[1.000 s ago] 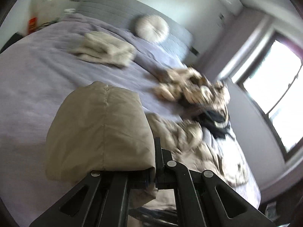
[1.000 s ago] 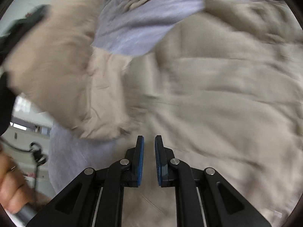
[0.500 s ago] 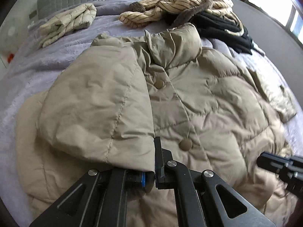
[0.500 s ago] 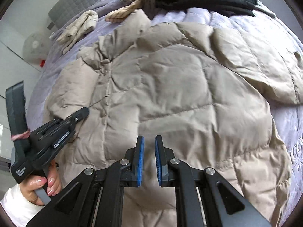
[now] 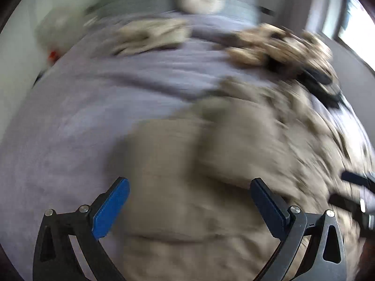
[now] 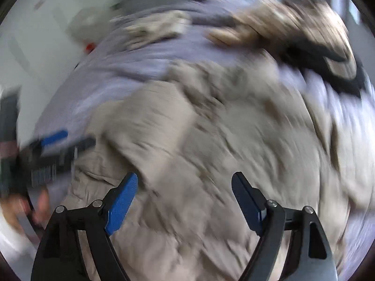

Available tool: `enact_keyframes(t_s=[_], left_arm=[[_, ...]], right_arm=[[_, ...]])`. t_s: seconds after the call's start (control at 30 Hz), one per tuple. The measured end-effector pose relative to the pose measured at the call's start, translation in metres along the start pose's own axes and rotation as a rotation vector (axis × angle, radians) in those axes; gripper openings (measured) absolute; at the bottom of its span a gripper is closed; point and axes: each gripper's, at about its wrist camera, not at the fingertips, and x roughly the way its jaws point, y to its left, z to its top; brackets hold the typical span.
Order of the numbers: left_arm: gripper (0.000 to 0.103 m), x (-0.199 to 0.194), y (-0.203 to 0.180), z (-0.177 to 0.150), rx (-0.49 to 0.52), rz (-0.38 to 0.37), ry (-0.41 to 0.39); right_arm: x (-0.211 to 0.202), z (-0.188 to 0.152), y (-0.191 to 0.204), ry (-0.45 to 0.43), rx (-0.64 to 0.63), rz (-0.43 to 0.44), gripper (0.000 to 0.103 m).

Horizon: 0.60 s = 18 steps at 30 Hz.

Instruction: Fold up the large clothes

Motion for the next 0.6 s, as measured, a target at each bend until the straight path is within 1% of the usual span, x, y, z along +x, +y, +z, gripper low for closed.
enact_keyframes(t_s=[0.03, 0.1, 0.13, 0.17, 0.2, 0.23, 0.3, 0.33, 0.37, 0.4, 0.43, 0.47, 0.5, 0.53, 0.6], left_arm=[[0.103, 0.01, 0.028, 0.01, -0.073, 0.003, 0.017], [0.103, 0.032, 0.068, 0.023, -0.181, -0.047, 0.063], [0.103, 0.049, 0.087, 0.03, -0.246, -0.085, 0.102], [0.103, 0.062, 0.1, 0.034, -0.294, -0.126, 0.136], [0.103, 0.078, 0.111, 0.036, -0.345, -0.183, 0.174], [0.103, 0.095, 0.119, 0.038, -0.396, -0.265, 0.218], [0.103, 0.12, 0.119, 0.04, -0.443, -0.365, 0.277], [0.103, 0.131, 0.115, 0.041, -0.445, -0.404, 0.3], [0.102, 0.137, 0.109, 0.041, -0.435, -0.405, 0.304], [0.085, 0.136, 0.105, 0.042, -0.421, -0.397, 0.282], [0.032, 0.132, 0.099, 0.044, -0.393, -0.425, 0.241], [0.016, 0.127, 0.094, 0.044, -0.385, -0.463, 0.23], [0.016, 0.121, 0.09, 0.046, -0.372, -0.453, 0.205], [0.016, 0.11, 0.084, 0.05, -0.318, -0.418, 0.159], [0.016, 0.088, 0.068, 0.057, -0.184, -0.35, 0.077]], right_arm=[[0.008, 0.008, 0.024, -0.017, -0.093, -0.038, 0.085], [0.021, 0.014, 0.054, -0.034, -0.219, -0.075, 0.085], [0.026, 0.016, 0.063, -0.037, -0.257, -0.091, 0.085], [0.036, 0.017, 0.075, -0.04, -0.314, -0.128, 0.085], [0.045, 0.017, 0.084, -0.041, -0.36, -0.163, 0.085], [0.052, 0.018, 0.088, -0.039, -0.383, -0.186, 0.085], [0.059, 0.018, 0.086, -0.03, -0.385, -0.216, 0.085], [0.062, 0.016, 0.086, -0.027, -0.382, -0.226, 0.085], [0.067, 0.016, 0.082, -0.019, -0.383, -0.248, 0.085], [0.068, 0.015, 0.082, -0.016, -0.387, -0.262, 0.085], [0.073, 0.015, 0.079, -0.008, -0.396, -0.287, 0.085], [0.076, 0.016, 0.08, -0.007, -0.403, -0.302, 0.085], [0.078, 0.016, 0.081, -0.014, -0.415, -0.33, 0.084], [0.08, 0.017, 0.082, -0.028, -0.428, -0.354, 0.083], [0.079, 0.018, 0.088, -0.054, -0.444, -0.396, 0.073]])
